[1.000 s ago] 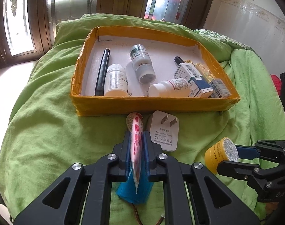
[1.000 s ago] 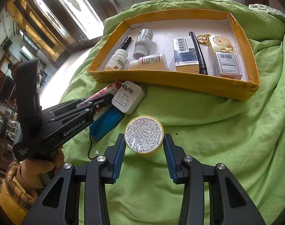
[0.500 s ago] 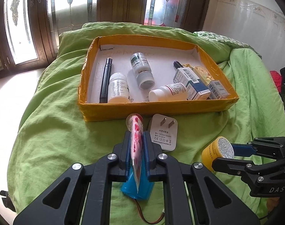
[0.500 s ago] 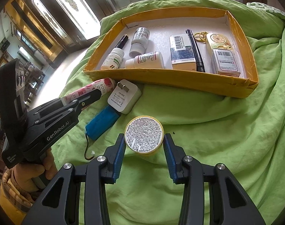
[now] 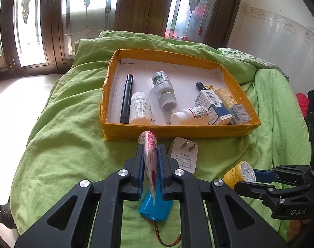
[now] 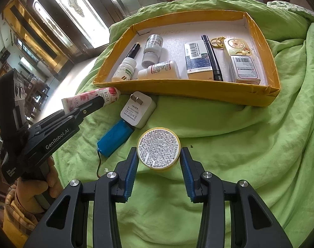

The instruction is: Organize rigid objects

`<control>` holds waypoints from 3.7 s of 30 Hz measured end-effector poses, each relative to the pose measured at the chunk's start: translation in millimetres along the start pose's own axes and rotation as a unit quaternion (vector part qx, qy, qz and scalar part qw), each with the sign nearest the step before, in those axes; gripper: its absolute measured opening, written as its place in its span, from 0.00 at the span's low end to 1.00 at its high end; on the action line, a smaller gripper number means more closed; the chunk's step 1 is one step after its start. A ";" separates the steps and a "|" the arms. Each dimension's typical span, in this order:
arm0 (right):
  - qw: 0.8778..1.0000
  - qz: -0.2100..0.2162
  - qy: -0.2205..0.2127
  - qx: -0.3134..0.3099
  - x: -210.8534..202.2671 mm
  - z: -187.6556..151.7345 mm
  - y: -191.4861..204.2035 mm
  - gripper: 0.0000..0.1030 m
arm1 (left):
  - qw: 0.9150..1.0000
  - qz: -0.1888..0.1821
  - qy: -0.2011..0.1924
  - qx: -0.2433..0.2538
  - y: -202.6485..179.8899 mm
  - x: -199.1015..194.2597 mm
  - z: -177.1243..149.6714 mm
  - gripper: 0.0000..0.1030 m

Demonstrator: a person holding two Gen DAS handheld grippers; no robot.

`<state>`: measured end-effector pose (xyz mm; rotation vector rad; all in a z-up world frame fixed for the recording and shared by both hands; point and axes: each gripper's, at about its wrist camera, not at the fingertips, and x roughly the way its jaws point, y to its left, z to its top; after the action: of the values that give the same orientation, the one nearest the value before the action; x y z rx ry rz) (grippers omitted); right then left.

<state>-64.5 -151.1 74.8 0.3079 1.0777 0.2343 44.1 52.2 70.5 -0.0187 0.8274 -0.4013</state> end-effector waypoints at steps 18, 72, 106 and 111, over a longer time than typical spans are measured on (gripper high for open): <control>1.000 -0.005 0.007 0.001 5.2 -3.2 1.6 0.35 | 0.999 -0.007 -0.022 -0.024 11.2 -12.2 5.4 0.09; 1.000 -0.006 0.006 0.003 5.1 -2.0 2.1 0.35 | 0.999 -0.012 -0.033 -0.028 12.8 -19.3 7.1 0.09; 0.999 -0.008 -0.040 -0.006 -33.5 40.0 -9.1 0.35 | 0.999 0.006 -0.042 -0.001 -3.3 -28.2 24.0 0.09; 0.997 -0.022 -0.066 -0.019 -51.6 62.7 -14.7 0.35 | 0.999 0.012 -0.037 0.012 -15.8 -22.0 31.9 0.09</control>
<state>-31.7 -190.4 139.5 0.2609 0.9481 0.1929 48.3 41.0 110.6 -0.0016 0.7499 -0.3847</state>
